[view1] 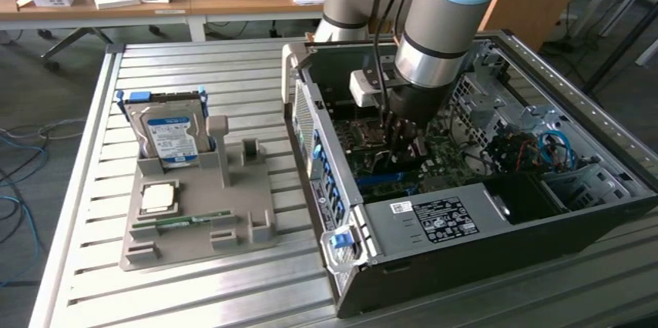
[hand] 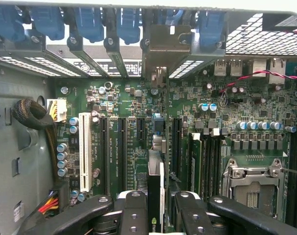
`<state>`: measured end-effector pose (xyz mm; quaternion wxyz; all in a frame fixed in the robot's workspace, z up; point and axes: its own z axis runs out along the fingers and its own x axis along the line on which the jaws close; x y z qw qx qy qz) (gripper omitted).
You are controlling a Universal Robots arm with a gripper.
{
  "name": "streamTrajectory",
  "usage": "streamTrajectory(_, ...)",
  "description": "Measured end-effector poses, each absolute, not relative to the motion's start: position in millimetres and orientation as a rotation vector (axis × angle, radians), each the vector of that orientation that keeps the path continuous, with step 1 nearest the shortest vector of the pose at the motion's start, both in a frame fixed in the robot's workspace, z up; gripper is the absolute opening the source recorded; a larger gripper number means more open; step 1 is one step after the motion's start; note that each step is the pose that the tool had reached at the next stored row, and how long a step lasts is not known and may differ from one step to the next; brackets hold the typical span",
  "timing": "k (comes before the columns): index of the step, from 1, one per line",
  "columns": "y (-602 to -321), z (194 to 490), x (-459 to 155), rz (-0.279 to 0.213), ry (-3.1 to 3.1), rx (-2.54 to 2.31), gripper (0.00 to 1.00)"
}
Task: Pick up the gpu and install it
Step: 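Insert the gpu into the slot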
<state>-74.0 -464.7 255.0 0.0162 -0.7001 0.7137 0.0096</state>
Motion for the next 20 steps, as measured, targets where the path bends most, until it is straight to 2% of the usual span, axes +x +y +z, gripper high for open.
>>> streamTrajectory(20, -464.7, 252.8, -75.1, 0.030, 2.221, -2.176, 0.26)
